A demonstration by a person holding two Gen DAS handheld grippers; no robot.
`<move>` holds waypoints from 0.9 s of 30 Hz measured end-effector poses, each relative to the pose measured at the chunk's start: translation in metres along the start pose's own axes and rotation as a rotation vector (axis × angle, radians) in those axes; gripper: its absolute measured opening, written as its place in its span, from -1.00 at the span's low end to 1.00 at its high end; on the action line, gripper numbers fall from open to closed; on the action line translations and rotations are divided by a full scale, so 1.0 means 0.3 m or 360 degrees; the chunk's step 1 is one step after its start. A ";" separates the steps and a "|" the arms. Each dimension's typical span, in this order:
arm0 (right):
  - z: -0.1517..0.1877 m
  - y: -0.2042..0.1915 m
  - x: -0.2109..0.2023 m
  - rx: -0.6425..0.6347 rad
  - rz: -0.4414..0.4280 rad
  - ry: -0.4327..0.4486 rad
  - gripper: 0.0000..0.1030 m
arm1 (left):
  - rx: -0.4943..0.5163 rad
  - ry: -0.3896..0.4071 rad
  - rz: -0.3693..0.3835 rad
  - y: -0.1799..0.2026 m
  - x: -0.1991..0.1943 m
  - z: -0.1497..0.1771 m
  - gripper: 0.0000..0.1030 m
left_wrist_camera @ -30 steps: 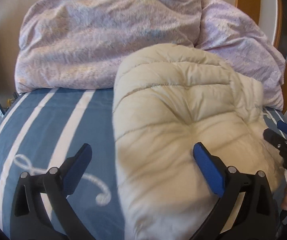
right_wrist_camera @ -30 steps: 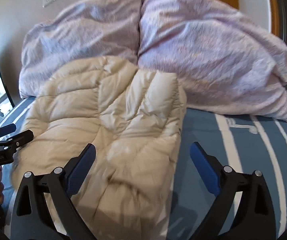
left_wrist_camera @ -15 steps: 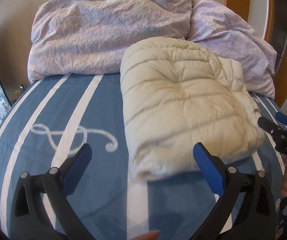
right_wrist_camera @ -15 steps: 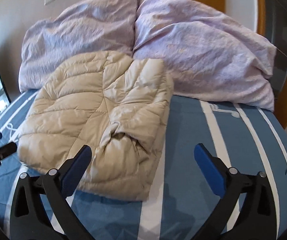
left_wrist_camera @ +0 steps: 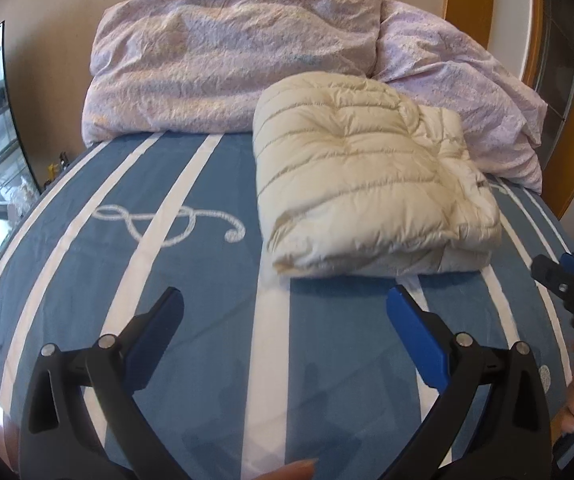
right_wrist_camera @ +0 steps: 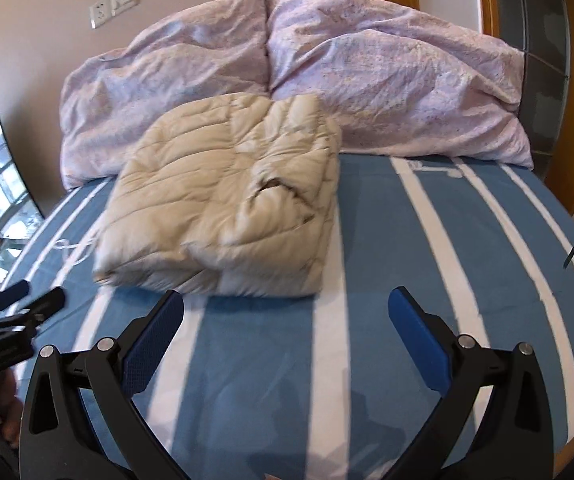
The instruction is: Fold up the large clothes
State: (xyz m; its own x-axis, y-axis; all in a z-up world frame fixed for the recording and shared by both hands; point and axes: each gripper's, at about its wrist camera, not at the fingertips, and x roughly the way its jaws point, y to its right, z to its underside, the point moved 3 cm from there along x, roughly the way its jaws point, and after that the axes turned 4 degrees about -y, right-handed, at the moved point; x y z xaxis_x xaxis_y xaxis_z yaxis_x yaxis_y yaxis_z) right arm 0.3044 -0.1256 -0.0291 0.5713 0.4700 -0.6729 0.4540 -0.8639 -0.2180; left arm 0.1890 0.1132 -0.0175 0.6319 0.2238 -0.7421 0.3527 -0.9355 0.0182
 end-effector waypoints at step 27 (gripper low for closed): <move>0.117 -0.077 -0.190 -0.0021 -0.0115 -0.0058 0.97 | 0.0021 -0.0071 0.0153 0.048 -0.221 0.112 0.96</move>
State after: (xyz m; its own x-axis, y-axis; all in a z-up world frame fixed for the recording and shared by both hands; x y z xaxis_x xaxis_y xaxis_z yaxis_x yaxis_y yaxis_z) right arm 0.2375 -0.1388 -0.0105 0.5114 0.5242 -0.6809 0.5023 -0.8253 -0.2581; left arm 0.1290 0.0757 0.0094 0.6312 0.1206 -0.7662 0.2827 -0.9557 0.0825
